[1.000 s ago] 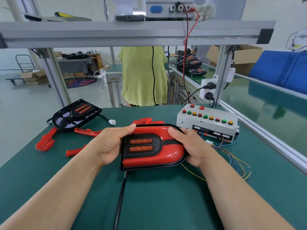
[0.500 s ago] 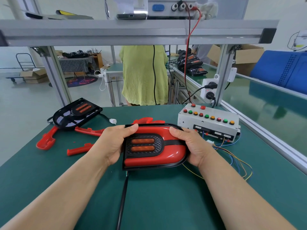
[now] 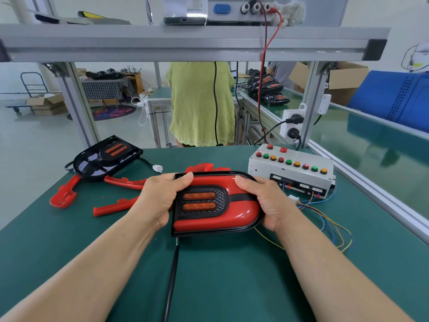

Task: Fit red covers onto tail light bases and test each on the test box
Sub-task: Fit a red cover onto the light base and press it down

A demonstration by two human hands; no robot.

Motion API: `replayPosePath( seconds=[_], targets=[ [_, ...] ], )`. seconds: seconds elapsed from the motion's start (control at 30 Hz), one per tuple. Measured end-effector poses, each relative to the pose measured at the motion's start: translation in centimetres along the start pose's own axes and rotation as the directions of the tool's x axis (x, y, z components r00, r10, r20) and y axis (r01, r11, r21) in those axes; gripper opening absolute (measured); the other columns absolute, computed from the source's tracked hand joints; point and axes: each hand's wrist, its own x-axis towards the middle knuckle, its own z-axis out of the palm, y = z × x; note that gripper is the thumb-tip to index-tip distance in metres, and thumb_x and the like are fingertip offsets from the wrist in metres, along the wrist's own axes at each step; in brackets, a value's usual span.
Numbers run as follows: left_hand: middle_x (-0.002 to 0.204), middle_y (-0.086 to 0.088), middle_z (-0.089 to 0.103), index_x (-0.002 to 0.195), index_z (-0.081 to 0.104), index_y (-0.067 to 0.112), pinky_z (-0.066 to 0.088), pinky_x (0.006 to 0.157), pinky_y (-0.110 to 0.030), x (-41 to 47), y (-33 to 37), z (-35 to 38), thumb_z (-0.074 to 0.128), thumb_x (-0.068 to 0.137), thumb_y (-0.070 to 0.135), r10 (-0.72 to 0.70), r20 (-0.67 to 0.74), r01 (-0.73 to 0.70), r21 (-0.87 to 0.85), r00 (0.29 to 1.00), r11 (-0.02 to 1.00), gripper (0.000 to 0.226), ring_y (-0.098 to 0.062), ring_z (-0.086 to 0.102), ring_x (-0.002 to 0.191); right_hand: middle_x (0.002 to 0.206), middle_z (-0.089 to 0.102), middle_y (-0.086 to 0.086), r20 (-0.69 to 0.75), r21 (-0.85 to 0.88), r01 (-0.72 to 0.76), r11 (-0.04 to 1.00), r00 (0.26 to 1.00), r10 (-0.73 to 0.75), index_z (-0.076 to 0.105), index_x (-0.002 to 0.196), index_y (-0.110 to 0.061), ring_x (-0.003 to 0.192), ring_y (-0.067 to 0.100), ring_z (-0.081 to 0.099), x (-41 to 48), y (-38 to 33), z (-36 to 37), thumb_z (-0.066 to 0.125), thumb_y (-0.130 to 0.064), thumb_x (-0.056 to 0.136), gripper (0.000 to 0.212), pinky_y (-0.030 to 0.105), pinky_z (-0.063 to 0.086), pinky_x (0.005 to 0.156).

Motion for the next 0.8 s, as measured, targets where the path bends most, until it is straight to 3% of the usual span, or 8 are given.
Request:
replayPosePath(
  seconds=[0.13, 0.23, 0.33, 0.57, 0.63, 0.73, 0.8],
  targets=[
    [0.107, -0.024, 0.072, 0.110, 0.070, 0.000, 0.061, 0.067, -0.045, -0.1, -0.2, -0.3, 0.066, 0.089, 0.029, -0.034, 0.073, 0.036, -0.022, 0.997, 0.999, 0.036, -0.038, 0.073, 0.092, 0.098, 0.074, 0.023, 0.005, -0.012, 0.012, 1.000, 1.000, -0.012, 0.073, 0.101, -0.005, 0.078, 0.033, 0.072, 0.2, 0.2, -0.2, 0.081, -0.029, 0.061, 0.048, 0.046, 0.061, 0.071],
    [0.121, -0.021, 0.068, 0.122, 0.069, 0.005, 0.060, 0.079, -0.046, 0.1, 0.2, -1.1, 0.047, 0.099, 0.042, -0.133, 0.237, 0.150, -0.058, 0.962, 0.987, 0.050, -0.036, 0.067, 0.112, 0.097, 0.074, 0.023, 0.032, 0.015, -0.003, 1.000, 0.999, 0.002, 0.075, 0.097, -0.006, 0.077, 0.032, 0.072, 0.3, 0.2, -0.6, 0.079, -0.027, 0.066, 0.037, 0.044, 0.061, 0.068],
    [0.128, -0.018, 0.066, 0.120, 0.072, 0.012, 0.059, 0.081, -0.042, 0.2, 0.4, -1.6, 0.040, 0.100, 0.042, -0.126, 0.302, 0.153, -0.065, 0.945, 0.986, 0.047, -0.031, 0.065, 0.116, 0.101, 0.073, 0.024, 0.042, 0.015, -0.017, 1.000, 0.999, 0.017, 0.072, 0.106, -0.002, 0.080, 0.032, 0.072, 0.3, 0.2, -0.9, 0.077, -0.027, 0.069, 0.045, 0.045, 0.061, 0.071],
    [0.123, -0.018, 0.069, 0.115, 0.074, 0.008, 0.060, 0.079, -0.040, -0.1, 0.6, -1.6, 0.041, 0.104, 0.034, -0.086, 0.251, 0.079, 0.038, 0.964, 0.996, 0.044, -0.031, 0.068, 0.111, 0.106, 0.073, 0.021, 0.063, 0.035, -0.067, 0.997, 0.996, 0.064, 0.070, 0.113, -0.003, 0.086, 0.032, 0.073, 0.3, 0.0, -0.9, 0.072, -0.034, 0.075, 0.050, 0.042, 0.061, 0.070],
    [0.121, -0.018, 0.069, 0.118, 0.071, 0.005, 0.059, 0.086, -0.044, -0.3, 0.7, -1.7, 0.039, 0.106, 0.035, -0.080, 0.217, 0.057, 0.107, 0.973, 0.993, 0.046, -0.032, 0.068, 0.111, 0.106, 0.073, 0.019, 0.066, 0.091, -0.070, 0.993, 0.996, 0.064, 0.071, 0.112, -0.005, 0.088, 0.030, 0.073, 0.5, 0.0, -1.0, 0.068, -0.038, 0.077, 0.048, 0.042, 0.061, 0.073],
    [0.119, -0.017, 0.071, 0.121, 0.068, 0.004, 0.050, 0.100, -0.052, -0.5, 0.7, -1.5, 0.038, 0.107, 0.037, -0.073, 0.176, 0.043, 0.170, 0.982, 0.985, 0.047, -0.034, 0.068, 0.111, 0.101, 0.074, 0.018, 0.046, 0.157, -0.047, 0.986, 0.998, 0.041, 0.074, 0.103, -0.007, 0.086, 0.029, 0.073, 0.7, -0.1, -1.2, 0.059, -0.038, 0.091, 0.037, 0.041, 0.061, 0.075],
    [0.116, -0.018, 0.071, 0.119, 0.069, 0.003, 0.049, 0.102, -0.055, -0.7, 0.8, -1.2, 0.041, 0.106, 0.036, -0.051, 0.136, 0.026, 0.177, 0.989, 0.984, 0.045, -0.036, 0.068, 0.110, 0.097, 0.075, 0.016, 0.030, 0.185, -0.049, 0.982, 0.999, 0.044, 0.079, 0.091, -0.009, 0.083, 0.027, 0.073, 0.8, -0.1, -1.4, 0.051, -0.038, 0.099, 0.040, 0.039, 0.061, 0.070]
  ],
)
